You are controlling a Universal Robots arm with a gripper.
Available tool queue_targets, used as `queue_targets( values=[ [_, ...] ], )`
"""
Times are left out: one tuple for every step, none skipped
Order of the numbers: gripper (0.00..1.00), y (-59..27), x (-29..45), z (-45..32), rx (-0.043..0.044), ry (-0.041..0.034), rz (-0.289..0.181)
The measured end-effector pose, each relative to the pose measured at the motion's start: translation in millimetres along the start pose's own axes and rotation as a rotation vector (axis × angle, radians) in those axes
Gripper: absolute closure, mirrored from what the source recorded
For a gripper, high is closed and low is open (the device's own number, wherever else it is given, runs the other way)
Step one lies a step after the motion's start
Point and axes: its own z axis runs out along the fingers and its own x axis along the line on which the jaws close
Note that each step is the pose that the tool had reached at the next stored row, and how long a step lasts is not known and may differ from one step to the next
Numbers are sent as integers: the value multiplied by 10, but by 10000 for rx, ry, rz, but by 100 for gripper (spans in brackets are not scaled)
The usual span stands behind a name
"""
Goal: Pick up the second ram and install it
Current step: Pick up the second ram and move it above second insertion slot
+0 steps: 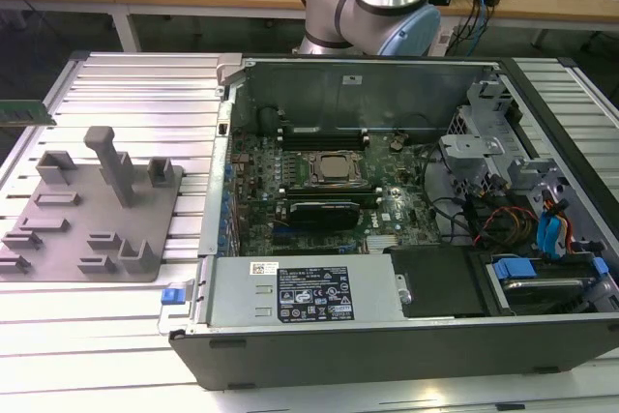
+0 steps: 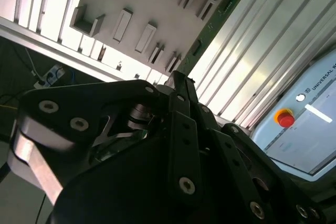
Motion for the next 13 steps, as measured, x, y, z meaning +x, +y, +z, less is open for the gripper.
queue_targets(
  values=[
    [91,-11,0,0,1,0,0],
    [91,-29,-1,0,0,0,0],
    [91,-42,-2,0,0,1,0],
    [91,-55,-2,0,0,0,0],
    [91,-74,-3,0,0,0,1],
    [91,-93,-4,0,0,0,1],
    [91,-114,-5,-1,0,0,0],
    [91,-130,-6,0,0,0,1],
    [91,-138,-6,-1,0,0,1],
    [91,-150,-6,-1,-1,1,0],
    [91,-163,-7,-1,-1,1,0],
    [91,-174,-7,-1,0,0,1],
    [91,-187,-8,-1,0,0,1]
  ],
)
